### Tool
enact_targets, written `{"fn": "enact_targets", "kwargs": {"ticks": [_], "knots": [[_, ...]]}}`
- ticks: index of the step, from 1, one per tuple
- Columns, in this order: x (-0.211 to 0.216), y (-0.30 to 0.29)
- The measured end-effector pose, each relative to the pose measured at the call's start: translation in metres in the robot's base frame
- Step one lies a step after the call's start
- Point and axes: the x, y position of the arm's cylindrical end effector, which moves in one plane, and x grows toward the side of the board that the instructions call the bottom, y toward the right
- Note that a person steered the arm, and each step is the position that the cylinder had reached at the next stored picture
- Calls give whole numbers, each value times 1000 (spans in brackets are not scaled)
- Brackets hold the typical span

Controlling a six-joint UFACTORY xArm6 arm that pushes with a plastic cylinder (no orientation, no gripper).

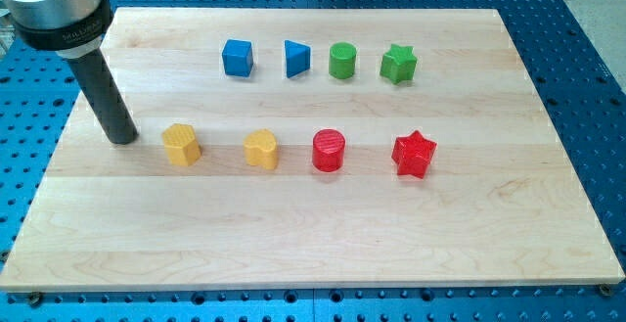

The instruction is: Touch the left bottom side of the heart

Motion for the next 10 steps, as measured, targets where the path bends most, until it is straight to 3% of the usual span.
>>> {"fn": "enact_targets", "kwargs": {"ticks": [8, 9, 10], "knots": [[-4, -5], [21, -13], [78, 10]]}}
